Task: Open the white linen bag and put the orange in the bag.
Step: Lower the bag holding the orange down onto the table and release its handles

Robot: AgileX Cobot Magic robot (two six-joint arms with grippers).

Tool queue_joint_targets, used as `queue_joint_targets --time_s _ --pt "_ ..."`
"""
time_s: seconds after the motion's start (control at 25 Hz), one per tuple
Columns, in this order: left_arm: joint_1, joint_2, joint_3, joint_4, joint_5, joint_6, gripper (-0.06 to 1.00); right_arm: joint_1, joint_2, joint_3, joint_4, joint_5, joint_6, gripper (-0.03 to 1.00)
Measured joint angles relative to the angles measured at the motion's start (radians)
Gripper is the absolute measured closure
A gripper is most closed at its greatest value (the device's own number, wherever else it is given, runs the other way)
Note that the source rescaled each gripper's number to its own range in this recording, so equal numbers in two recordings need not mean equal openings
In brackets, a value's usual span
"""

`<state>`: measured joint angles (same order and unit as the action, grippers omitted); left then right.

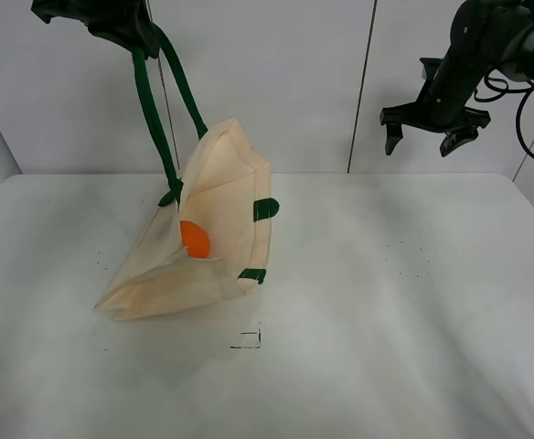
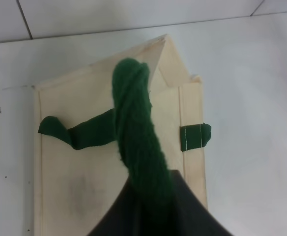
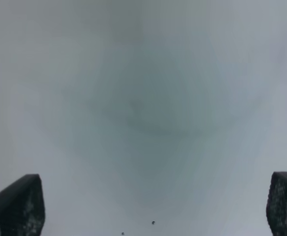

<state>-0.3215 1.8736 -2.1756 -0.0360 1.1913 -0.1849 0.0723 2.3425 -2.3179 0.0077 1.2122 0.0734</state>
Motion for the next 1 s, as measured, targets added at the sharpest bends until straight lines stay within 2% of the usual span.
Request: queue_joint_targets --time_s 0.16,0.32,1.0 --pt "0.000 0.000 0.000 0.000 0.000 0.000 0.94 -0.001 -0.010 0.008 0.016 0.000 -0.002 -0.03" --pt "0.000 0.000 0.000 0.000 0.000 0.001 0.94 0.010 -0.091 0.130 0.038 -0.002 -0.005 -0.03" --pt "0.000 0.000 0.000 0.000 0.000 0.001 0.94 0.018 -0.966 1.206 0.058 -0.002 -0.026 -0.03"
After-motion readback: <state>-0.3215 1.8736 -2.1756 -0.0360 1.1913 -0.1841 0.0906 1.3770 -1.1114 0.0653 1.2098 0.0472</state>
